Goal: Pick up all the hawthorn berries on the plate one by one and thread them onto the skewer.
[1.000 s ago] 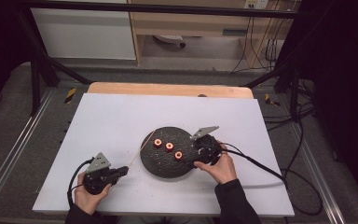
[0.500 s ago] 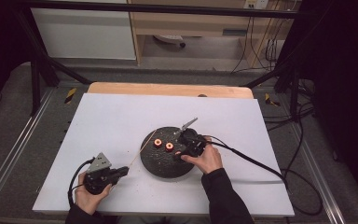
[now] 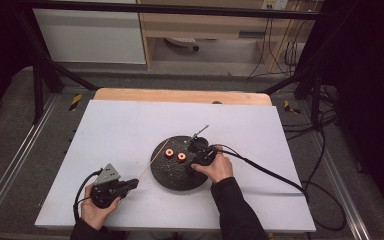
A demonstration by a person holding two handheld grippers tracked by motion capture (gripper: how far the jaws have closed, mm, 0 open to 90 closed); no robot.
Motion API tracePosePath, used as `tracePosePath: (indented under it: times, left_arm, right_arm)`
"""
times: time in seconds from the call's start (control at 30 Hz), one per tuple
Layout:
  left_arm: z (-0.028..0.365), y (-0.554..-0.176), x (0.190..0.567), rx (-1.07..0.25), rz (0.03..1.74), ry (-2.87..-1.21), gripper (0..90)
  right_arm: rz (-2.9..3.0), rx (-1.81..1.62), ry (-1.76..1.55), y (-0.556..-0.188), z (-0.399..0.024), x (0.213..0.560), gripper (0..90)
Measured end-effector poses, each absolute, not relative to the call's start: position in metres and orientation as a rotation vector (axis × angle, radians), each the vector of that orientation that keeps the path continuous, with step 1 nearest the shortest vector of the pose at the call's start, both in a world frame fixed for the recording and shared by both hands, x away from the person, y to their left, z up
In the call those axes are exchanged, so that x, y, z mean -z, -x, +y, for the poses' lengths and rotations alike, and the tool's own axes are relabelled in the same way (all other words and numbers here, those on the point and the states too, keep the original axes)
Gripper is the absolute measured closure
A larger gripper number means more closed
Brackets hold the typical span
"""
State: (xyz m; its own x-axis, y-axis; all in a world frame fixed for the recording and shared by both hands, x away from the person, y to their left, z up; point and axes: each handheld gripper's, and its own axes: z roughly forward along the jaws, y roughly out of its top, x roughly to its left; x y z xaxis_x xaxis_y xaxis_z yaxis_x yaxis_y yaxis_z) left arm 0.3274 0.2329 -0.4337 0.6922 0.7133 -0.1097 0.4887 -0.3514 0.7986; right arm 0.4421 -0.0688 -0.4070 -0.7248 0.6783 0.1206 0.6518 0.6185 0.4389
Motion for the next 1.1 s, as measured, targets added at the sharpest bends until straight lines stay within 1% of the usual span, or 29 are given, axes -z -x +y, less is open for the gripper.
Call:
tracePosePath:
  times: [0.33,0.7,1.1]
  left_arm:
    - [0.232,-0.327,0.434,-0.327,0.918,-2.026,88.0]
    - [0.231,-0.327,0.434,-0.327,0.916,-2.028,88.0]
    - [0.230,-0.324,0.433,-0.340,0.907,-2.025,88.0]
  right_arm:
    - [2.782,-0.695,-1.182,-0.445,-0.068,0.411,60.6]
    - [2.795,-0.701,-1.224,-0.446,-0.068,0.409,61.8]
    - [2.717,-0.882,-1.285,-0.435,-0.080,0.383,62.1]
